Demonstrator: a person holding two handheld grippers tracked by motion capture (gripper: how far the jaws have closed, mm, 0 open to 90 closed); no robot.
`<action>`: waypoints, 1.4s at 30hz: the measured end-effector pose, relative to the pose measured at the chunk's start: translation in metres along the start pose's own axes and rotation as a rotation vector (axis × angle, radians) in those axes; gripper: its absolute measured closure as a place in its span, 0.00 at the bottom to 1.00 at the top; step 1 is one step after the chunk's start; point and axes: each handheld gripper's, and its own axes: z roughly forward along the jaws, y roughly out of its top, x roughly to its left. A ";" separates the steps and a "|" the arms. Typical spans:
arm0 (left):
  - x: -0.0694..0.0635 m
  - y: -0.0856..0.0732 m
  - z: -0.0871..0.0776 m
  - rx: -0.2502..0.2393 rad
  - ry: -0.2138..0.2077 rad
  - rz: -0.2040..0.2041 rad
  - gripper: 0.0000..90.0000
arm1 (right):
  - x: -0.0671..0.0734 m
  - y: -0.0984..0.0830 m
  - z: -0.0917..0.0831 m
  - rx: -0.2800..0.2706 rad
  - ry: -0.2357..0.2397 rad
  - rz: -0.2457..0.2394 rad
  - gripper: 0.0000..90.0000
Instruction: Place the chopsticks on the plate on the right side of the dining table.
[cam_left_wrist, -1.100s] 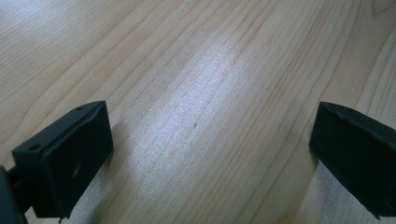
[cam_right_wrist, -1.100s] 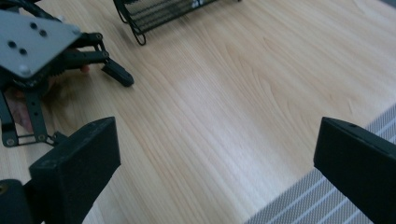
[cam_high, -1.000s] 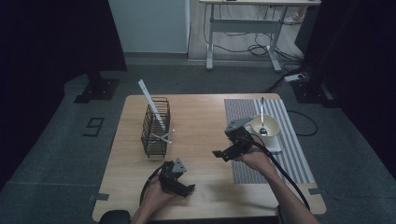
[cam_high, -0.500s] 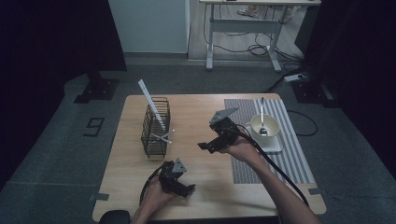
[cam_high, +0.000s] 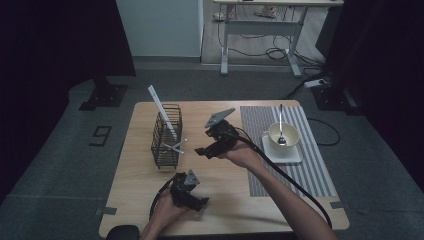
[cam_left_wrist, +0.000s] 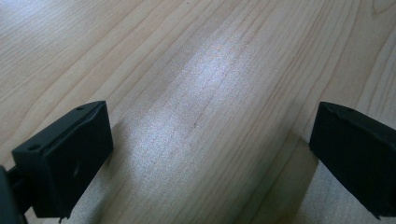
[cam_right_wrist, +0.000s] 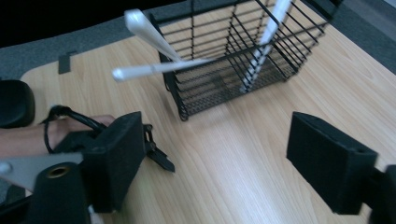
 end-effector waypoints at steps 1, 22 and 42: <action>0.000 0.000 0.000 0.000 0.000 0.000 0.00 | 0.001 0.003 0.002 0.002 0.000 -0.005 0.24; 0.000 0.000 0.000 0.000 -0.002 0.002 0.00 | 0.014 0.036 0.030 -0.017 0.023 -0.062 0.66; 0.000 0.000 0.000 0.000 0.000 0.000 0.00 | 0.011 0.043 0.020 -0.056 0.027 -0.053 0.91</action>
